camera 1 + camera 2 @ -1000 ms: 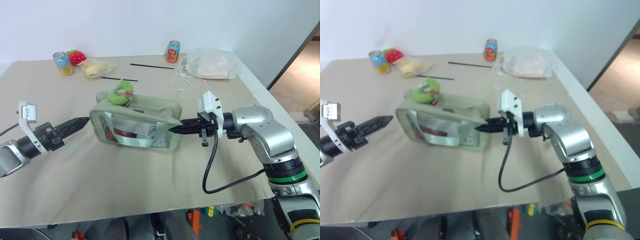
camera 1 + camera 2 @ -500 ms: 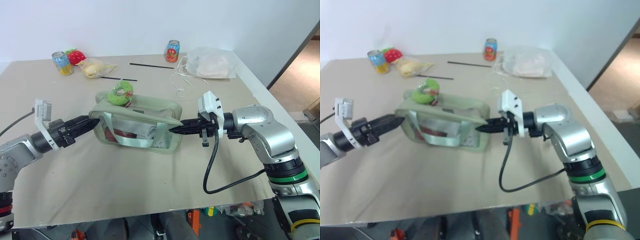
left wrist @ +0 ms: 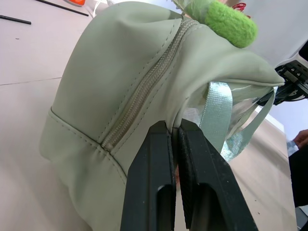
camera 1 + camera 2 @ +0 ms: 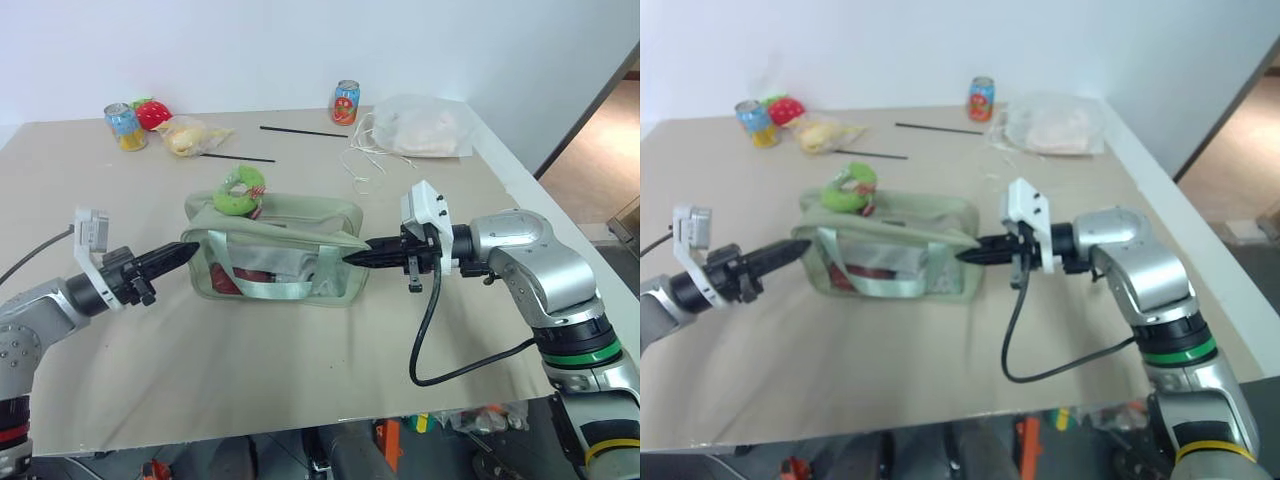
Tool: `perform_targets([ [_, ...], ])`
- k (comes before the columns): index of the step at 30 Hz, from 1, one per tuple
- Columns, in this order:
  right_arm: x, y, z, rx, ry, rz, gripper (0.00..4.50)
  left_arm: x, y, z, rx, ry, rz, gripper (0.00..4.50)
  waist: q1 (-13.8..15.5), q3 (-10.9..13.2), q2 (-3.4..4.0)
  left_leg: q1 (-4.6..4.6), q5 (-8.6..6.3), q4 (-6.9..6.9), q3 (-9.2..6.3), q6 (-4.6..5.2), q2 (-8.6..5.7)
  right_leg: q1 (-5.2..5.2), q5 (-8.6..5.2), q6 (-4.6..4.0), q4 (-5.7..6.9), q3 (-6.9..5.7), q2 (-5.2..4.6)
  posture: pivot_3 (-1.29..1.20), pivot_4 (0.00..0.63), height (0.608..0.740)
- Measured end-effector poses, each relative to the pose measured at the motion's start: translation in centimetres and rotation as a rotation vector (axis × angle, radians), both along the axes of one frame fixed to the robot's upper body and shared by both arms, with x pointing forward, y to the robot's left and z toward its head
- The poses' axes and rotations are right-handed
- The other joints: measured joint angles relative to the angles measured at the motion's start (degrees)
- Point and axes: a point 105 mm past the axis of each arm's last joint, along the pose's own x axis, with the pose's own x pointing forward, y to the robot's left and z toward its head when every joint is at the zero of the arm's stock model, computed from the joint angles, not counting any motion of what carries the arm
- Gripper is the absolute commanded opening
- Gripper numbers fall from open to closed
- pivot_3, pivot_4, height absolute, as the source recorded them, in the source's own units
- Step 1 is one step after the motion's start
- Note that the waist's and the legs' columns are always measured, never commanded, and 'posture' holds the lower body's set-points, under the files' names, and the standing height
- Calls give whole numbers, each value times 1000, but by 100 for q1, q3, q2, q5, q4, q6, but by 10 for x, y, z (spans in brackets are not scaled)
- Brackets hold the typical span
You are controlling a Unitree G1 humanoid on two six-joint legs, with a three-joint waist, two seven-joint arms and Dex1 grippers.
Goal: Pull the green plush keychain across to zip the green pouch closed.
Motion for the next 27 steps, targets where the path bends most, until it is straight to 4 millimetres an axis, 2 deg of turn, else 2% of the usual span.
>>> perform_targets([
  [4,2,-6,0,18,36,-15,0,-2,-7,-6,61,-24,24,54,30,-1,1,5,0,2,0,0,-9,15,0,1,-1,2,-8,0,150,740],
  [6,5,-10,0,40,73,-40,762,-2,-10,-8,61,-35,24,0,55,-1,3,17,1,7,-3,1,-17,21,1,3,-1,6,-10,0,150,740],
  [8,7,-14,5,68,87,-56,1234,-2,-14,-11,55,-34,17,0,79,-1,4,21,2,15,-3,3,-21,23,5,9,-1,14,-9,0,150,740],
  [9,7,-18,12,80,77,-59,1803,-1,-16,-12,62,-40,16,0,102,-1,4,22,2,16,-3,3,-23,32,5,10,-2,15,-9,0,150,740],
  [10,7,-20,14,80,71,-60,2075,0,-16,-12,63,-41,15,0,112,-2,4,26,2,16,-3,3,-25,37,5,10,-4,14,-7,0,150,740],
  [11,7,-27,19,74,65,-68,2528,0,-19,-13,65,-45,11,0,140,-3,6,30,2,16,-3,3,-27,43,5,11,-12,15,-5,0,150,740],
  [14,7,-37,22,76,72,-81,3444,1,-22,-15,62,-47,4,0,162,-4,7,31,2,16,-5,3,-30,45,6,14,-19,18,-2,0,150,740],
  [16,7,-52,26,78,81,-109,4220,1,-24,-16,62,-47,-1,0,172,-4,8,27,1,16,-6,4,-35,46,5,16,-20,25,-3,0,150,740],
  [17,7,-56,28,84,81,-117,4466,1,-24,-17,64,-49,-2,0,172,-5,8,22,1,16,-5,6,-36,46,6,17,-23,28,-5,0,150,740],
  [20,16,-71,45,148,63,-164,4466,1,-25,-19,71,-48,-2,0,157,-4,10,16,-4,15,5,12,-37,62,6,19,-25,43,-7,0,150,740],
  [22,24,-68,62,207,25,-171,4466,1,-24,-20,71,-48,1,0,148,-4,11,24,-4,15,5,12,-33,70,7,20,-26,44,-6,0,150,740],
  [24,31,-61,80,270,-17,-171,4466,2,-24,-22,77,-45,0,0,135,-4,11,34,-3,15,1,14,-31,80,8,21,-26,45,2,0,150,740],
  [26,46,-41,95,331,-33,-173,4466,3,-26,-25,83,-39,-3,0,91,-4,12,52,-1,13,-4,16,-25,95,5,17,-26,44,8,0,150,740],
  [27,53,-26,95,335,-14,-170,4466,3,-27,-27,83,-33,-8,0,76,-5,13,55,0,10,-7,19,-23,97,1,10,-26,44,14,0,150,740],
])
